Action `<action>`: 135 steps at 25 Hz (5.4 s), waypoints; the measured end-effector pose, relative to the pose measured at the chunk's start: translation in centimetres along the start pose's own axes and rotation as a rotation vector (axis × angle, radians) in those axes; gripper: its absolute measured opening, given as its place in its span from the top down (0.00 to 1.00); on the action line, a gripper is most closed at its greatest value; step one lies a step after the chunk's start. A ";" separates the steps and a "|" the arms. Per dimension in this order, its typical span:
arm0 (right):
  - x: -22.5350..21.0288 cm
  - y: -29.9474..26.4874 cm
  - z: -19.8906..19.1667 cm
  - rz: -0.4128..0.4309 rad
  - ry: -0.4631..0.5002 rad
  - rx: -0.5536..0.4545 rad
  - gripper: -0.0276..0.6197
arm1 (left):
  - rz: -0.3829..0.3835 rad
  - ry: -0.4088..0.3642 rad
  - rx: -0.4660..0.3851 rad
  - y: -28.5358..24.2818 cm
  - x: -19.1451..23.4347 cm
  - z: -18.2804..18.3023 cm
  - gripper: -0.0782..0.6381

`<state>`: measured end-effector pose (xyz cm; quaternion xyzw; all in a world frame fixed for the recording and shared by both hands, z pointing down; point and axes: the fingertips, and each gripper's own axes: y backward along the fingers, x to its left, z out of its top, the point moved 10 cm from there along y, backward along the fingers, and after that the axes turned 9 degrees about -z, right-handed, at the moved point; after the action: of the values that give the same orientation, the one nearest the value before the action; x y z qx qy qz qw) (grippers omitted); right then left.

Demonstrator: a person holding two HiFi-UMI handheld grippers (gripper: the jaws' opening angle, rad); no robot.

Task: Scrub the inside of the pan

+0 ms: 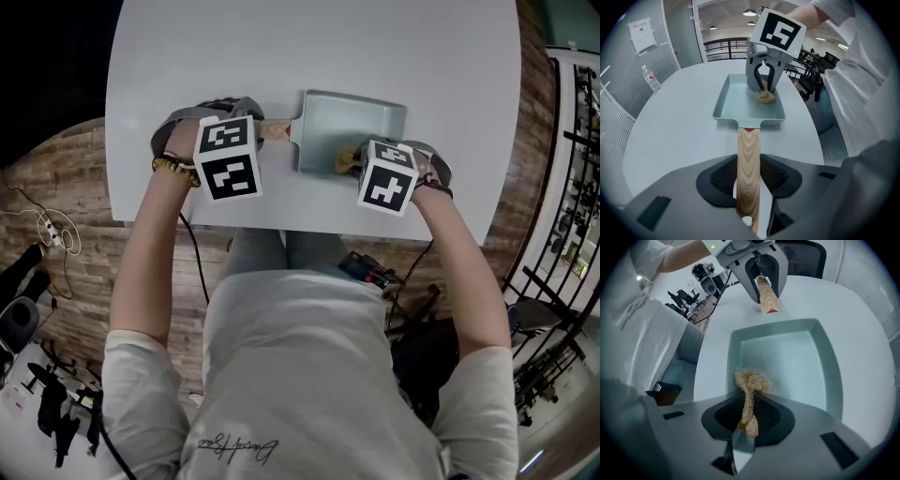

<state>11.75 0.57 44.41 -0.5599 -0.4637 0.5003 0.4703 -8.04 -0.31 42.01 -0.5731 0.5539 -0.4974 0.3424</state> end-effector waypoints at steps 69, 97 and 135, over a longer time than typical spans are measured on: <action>-7.3 1.4 -1.3 -0.335 0.033 0.047 0.85 | -0.052 -0.012 0.010 0.4 -1.0 0.2 0.67; -6.8 1.1 -0.9 -0.402 -0.006 0.043 0.85 | -0.012 -0.052 0.037 0.0 -0.3 0.5 0.62; -0.5 5.6 -4.4 -0.408 -0.502 -0.316 0.85 | 0.146 -0.035 -0.096 5.0 -2.7 2.3 0.76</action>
<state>16.36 -0.94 39.20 -0.3811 -0.7386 0.4402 0.3397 -6.98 1.18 36.16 -0.5555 0.6115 -0.4341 0.3594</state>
